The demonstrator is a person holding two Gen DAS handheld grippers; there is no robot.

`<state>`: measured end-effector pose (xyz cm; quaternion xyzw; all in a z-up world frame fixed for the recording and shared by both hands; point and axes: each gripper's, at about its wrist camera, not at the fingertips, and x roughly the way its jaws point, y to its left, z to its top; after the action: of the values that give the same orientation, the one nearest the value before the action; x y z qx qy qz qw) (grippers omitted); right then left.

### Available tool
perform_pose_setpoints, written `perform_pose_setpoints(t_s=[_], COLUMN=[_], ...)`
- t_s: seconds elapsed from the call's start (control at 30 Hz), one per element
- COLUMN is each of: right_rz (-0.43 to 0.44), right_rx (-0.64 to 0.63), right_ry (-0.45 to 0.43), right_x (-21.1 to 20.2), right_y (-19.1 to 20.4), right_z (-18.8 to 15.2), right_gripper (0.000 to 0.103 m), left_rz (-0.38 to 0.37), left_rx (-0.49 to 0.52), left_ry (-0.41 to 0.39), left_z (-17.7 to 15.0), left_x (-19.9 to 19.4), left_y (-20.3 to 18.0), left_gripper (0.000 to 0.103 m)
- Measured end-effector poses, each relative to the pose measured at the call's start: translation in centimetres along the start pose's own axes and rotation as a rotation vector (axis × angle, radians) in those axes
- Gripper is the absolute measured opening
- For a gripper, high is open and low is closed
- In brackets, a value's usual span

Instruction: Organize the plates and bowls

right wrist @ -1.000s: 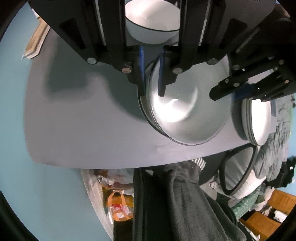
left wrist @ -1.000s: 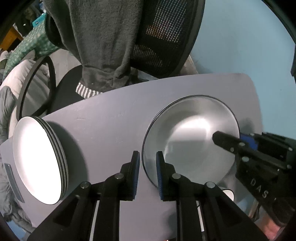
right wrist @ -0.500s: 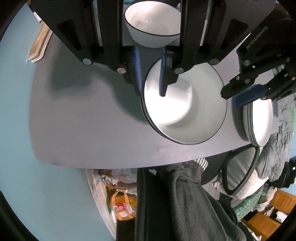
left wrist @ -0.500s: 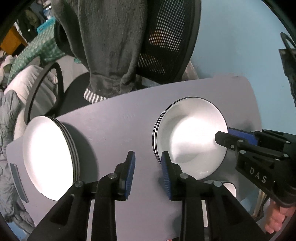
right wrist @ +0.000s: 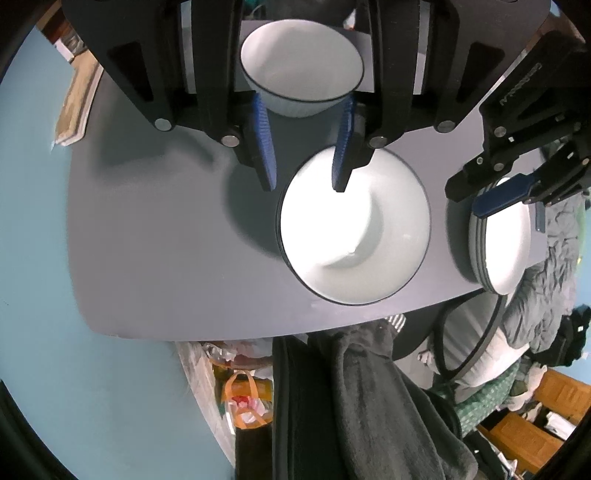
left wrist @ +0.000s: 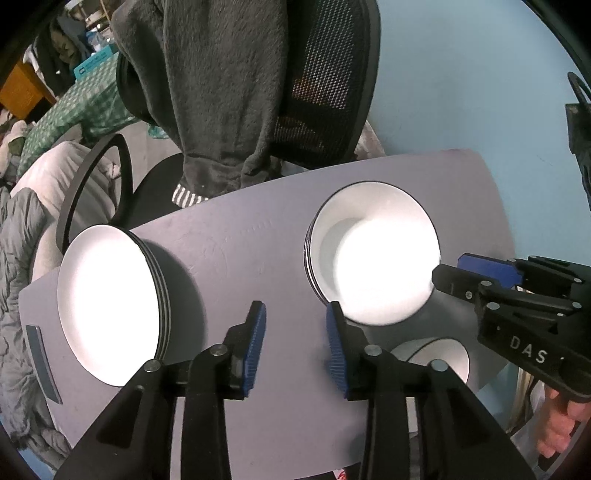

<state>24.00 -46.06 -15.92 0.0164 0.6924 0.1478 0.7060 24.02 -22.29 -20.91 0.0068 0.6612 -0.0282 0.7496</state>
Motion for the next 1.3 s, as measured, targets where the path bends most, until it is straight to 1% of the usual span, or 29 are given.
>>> perform_pose_setpoints(t_s=[0.07, 0.13, 0.2, 0.27, 0.33, 0.47, 0.63, 0.73, 0.87, 1.0, 1.17, 1.3], right_rz=[0.007, 0.011, 0.002, -0.004, -0.001, -0.001, -0.004, -0.003, 0.002, 0.003, 0.011, 0.029], right_rx=[0.008, 0.016, 0.021, 0.027, 0.041, 0.078, 0.117, 0.137, 0.162, 0.179, 0.191, 0.199], right_ry=[-0.004, -0.010, -0.019, -0.021, -0.020, -0.010, 0.010, 0.017, 0.024, 0.038, 0.050, 0.051], right_x=[-0.4, -0.7, -0.9, -1.0, -0.9, -0.5, 0.1, 0.6, 1.1, 2.3, 3.5, 4.3], right_y=[0.0, -0.2, -0.3, -0.6, -0.9, -2.0, -3.2, -3.8, -4.6, -5.2, -5.6, -5.7], right_z=[-0.5, -1.1, -1.8, -2.4, -3.1, -4.9, -6.7, -7.9, -9.3, -10.0, -10.6, -10.5], right_gripper=[0.033, 0.035, 0.039, 0.040, 0.041, 0.044, 0.045, 0.045, 0.045, 0.045, 0.045, 0.045], left_rz=[0.004, -0.002, -0.010, -0.022, -0.041, -0.077, -0.111, -0.115, -0.140, -0.163, -0.165, -0.162], left_rx=[0.016, 0.027, 0.033, 0.037, 0.043, 0.062, 0.088, 0.099, 0.093, 0.075, 0.062, 0.042], left_ry=[-0.010, -0.014, -0.015, -0.011, 0.001, 0.042, 0.091, 0.111, 0.137, 0.157, 0.173, 0.189], left_z=[-0.4, -0.8, -1.3, -1.8, -2.5, -3.7, -5.3, -6.1, -7.2, -7.6, -7.6, -7.6], left_x=[-0.4, -0.5, -0.5, -0.5, -0.3, 0.7, 2.2, 3.2, 4.1, 5.4, 6.9, 8.1], left_y=[-0.1, -0.3, -0.4, -0.5, -0.8, -1.4, -2.7, -3.4, -4.3, -4.8, -4.9, -5.2], left_gripper=[0.038, 0.041, 0.044, 0.044, 0.047, 0.047, 0.047, 0.047, 0.047, 0.051, 0.051, 0.051])
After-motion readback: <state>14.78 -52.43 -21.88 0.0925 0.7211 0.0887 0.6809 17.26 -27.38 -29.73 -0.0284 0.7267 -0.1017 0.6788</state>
